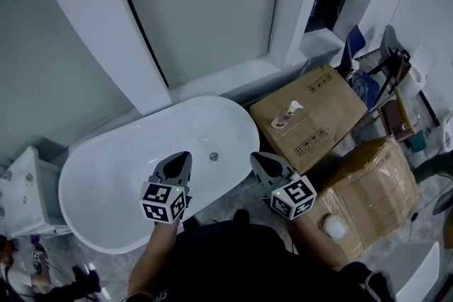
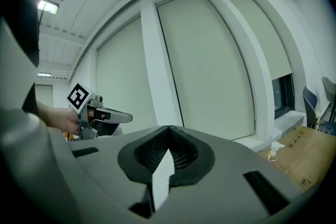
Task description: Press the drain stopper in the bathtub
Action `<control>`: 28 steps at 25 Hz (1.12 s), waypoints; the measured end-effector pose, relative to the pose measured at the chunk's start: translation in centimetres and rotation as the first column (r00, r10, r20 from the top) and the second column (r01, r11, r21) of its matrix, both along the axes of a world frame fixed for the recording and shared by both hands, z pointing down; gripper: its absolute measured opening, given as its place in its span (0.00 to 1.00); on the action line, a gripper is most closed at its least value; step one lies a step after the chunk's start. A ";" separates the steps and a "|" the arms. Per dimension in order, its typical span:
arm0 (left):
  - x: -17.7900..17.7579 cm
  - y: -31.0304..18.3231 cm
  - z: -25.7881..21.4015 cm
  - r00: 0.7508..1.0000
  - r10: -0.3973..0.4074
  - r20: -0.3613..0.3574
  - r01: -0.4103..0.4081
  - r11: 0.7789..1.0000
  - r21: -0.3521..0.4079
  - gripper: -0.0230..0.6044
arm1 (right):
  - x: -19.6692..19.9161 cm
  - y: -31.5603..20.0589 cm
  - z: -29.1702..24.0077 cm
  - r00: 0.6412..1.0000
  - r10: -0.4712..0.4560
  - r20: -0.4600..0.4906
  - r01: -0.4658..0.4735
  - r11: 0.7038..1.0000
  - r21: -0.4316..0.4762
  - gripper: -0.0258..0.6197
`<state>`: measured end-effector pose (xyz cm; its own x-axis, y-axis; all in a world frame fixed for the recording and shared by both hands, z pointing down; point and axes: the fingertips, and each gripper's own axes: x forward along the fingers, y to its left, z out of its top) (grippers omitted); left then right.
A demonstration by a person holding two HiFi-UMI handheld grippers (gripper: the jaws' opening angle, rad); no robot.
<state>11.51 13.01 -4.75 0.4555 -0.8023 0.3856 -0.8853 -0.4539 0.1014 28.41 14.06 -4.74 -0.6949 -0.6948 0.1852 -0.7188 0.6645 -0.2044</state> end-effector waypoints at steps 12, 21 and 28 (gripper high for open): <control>-9.9 3.0 -3.8 0.998 -0.057 0.002 0.057 0.993 0.101 0.06 | -10.2 0.9 -4.5 0.998 -0.053 0.042 0.049 0.993 0.106 0.06; -16.9 3.8 -6.0 0.992 -0.121 -0.027 0.124 0.980 0.154 0.06 | -15.5 2.1 -7.8 0.996 -0.090 0.029 0.084 0.983 0.166 0.06; -18.9 4.6 -5.6 0.989 -0.142 -0.040 0.146 0.978 0.146 0.06 | -16.4 2.9 -7.3 0.998 -0.065 0.016 0.062 0.988 0.138 0.06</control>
